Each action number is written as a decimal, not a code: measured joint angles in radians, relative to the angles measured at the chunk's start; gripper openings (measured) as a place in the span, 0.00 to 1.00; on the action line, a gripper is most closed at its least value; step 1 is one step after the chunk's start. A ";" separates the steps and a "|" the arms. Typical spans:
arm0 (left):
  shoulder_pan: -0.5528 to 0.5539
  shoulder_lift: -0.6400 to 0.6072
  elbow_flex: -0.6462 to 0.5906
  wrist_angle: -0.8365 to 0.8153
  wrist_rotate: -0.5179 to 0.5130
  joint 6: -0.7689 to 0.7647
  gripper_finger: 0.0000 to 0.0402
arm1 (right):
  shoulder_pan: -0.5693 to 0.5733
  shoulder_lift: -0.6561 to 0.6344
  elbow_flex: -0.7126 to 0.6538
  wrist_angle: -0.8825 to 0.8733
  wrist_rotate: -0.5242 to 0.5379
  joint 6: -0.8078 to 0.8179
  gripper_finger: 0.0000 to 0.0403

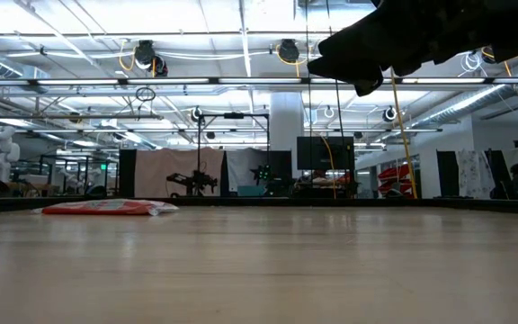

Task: Sort popcorn bags into baskets
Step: Put the popcorn bag into the transparent bin

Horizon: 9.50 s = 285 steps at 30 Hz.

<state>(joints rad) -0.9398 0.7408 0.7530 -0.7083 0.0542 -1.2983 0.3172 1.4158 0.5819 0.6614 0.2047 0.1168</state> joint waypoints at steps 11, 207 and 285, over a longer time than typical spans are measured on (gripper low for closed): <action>-0.088 -0.102 -0.191 0.199 -0.003 -0.110 0.05 | 0.013 0.000 0.000 -0.009 0.000 0.002 0.45; 0.449 0.506 0.109 0.186 -0.861 0.635 0.08 | -0.432 0.720 0.772 -0.186 -0.129 -0.022 0.60; 0.639 0.921 0.109 0.708 -0.486 0.791 0.08 | 0.161 0.044 -0.007 -0.454 0.246 0.016 0.48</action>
<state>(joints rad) -0.3003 1.6617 0.8616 -0.0002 -0.4319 -0.5076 0.4784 1.4597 0.5751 0.2073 0.4507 0.1332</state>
